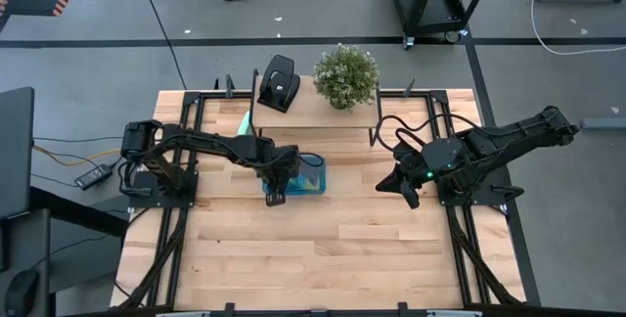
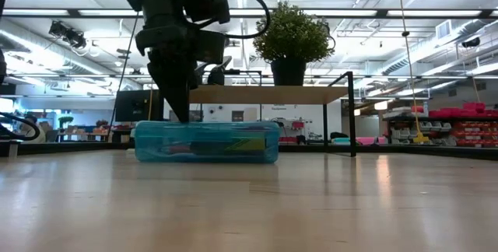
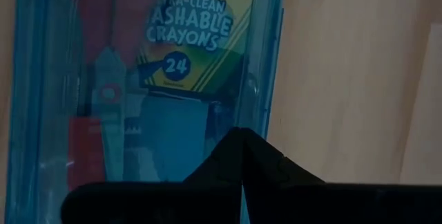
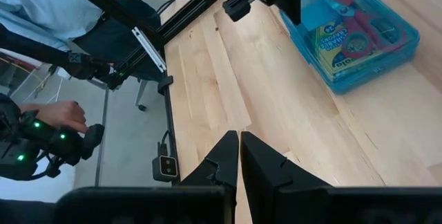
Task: Pack school essentials
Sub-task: Move the blue supply box to the center of the table, then return to Home Position
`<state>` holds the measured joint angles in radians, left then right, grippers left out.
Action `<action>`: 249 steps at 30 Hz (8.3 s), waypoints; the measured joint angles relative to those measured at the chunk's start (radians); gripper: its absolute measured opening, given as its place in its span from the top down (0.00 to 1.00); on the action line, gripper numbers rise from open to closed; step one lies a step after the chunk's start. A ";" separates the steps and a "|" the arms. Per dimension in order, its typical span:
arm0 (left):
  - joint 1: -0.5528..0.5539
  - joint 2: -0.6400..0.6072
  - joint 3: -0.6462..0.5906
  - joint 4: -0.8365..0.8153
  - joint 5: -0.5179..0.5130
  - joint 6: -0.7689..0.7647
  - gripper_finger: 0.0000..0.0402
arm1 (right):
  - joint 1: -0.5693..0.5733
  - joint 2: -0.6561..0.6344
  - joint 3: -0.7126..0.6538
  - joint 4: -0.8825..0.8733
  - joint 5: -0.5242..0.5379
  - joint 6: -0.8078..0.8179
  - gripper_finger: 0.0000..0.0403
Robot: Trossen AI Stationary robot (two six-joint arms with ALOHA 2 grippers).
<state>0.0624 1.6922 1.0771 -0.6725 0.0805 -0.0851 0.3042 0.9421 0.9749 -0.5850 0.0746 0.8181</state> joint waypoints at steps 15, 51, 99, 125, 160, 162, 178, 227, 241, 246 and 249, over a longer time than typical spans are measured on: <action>-0.021 -0.093 0.046 -0.041 0.028 -0.104 0.99 | -0.001 0.000 0.000 0.000 0.000 0.001 0.94; -0.101 -1.065 -0.877 0.847 -0.190 -0.644 0.99 | -0.179 -0.895 -0.736 0.285 0.221 0.129 0.98; -0.094 -1.314 -1.069 0.996 -0.095 -0.191 0.95 | -0.197 -0.916 -0.966 0.595 -0.005 -0.462 0.94; -0.095 -1.314 -1.069 0.997 -0.095 -0.192 0.92 | -0.197 -0.916 -0.965 0.595 -0.005 -0.463 0.94; -0.095 -1.314 -1.069 0.997 -0.095 -0.192 0.93 | -0.196 -0.916 -0.965 0.595 -0.005 -0.463 0.94; -0.095 -1.314 -1.069 0.997 -0.094 -0.192 0.93 | -0.197 -0.916 -0.965 0.594 -0.005 -0.463 0.94; -0.095 -1.314 -1.069 0.997 -0.095 -0.192 0.94 | -0.196 -0.916 -0.965 0.594 -0.005 -0.463 0.94; -0.095 -1.314 -1.069 0.997 -0.094 -0.192 0.91 | -0.196 -0.916 -0.965 0.594 -0.005 -0.463 0.94; -0.094 -1.314 -1.069 0.997 -0.095 -0.192 0.94 | -0.196 -0.916 -0.965 0.595 -0.005 -0.463 0.94; -0.094 -1.314 -1.069 0.997 -0.094 -0.192 0.93 | -0.197 -0.916 -0.965 0.595 -0.004 -0.463 0.94; -0.094 -1.314 -1.069 0.997 -0.095 -0.192 0.92 | -0.196 -0.916 -0.965 0.595 -0.004 -0.463 0.94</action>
<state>-0.0319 0.3783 0.0078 0.3241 -0.0143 -0.2771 0.1078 0.0261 0.0097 0.0097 0.0703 0.3552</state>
